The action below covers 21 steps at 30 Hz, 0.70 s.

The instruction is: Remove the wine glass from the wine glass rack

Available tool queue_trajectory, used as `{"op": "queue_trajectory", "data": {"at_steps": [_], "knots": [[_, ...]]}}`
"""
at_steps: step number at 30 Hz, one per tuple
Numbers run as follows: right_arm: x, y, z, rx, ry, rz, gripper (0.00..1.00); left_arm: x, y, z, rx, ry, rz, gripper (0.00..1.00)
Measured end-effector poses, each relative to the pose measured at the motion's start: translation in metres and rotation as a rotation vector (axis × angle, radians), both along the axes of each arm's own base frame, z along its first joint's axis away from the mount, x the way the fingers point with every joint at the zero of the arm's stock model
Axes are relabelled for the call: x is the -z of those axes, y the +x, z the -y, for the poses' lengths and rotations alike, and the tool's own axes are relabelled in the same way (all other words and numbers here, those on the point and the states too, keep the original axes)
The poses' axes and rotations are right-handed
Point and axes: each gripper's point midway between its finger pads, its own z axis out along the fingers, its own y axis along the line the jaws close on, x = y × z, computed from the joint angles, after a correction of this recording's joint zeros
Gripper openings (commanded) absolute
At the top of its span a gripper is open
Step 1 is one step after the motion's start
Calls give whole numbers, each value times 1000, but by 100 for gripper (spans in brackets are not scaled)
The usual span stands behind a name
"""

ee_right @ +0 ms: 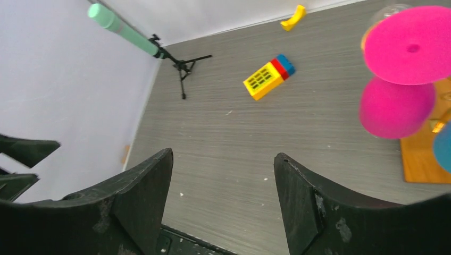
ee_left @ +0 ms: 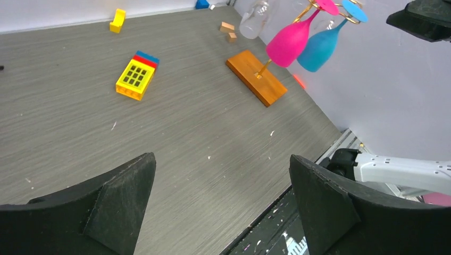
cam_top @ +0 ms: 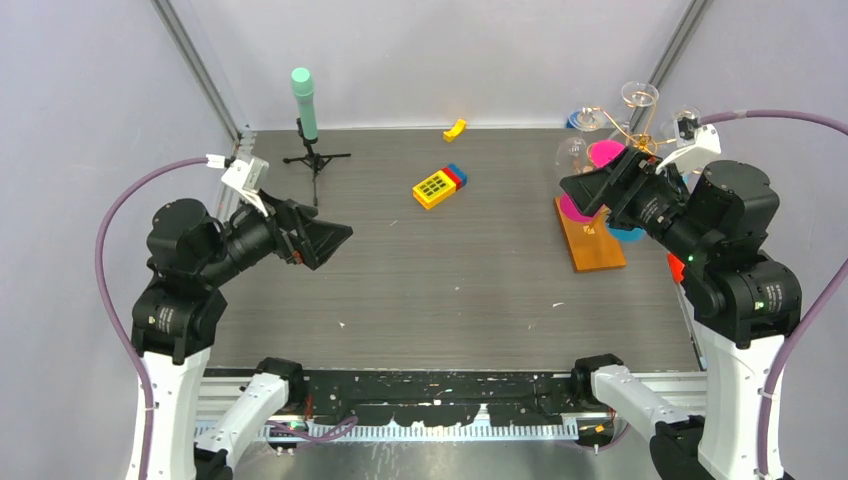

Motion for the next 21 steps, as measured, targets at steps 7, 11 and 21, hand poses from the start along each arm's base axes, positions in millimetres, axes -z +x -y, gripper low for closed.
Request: {"op": "queue_trajectory", "data": {"at_steps": [7,11,21], "knots": [[17,15,33,158,-140,-60,75,24,10,-4,-44,9,-65,100],[17,26,62,293,-250,-66,74,39,13,-2,-40,18,-110,100],[4,55,107,464,-499,-93,73,58,15,1,-15,27,-158,100]]}}
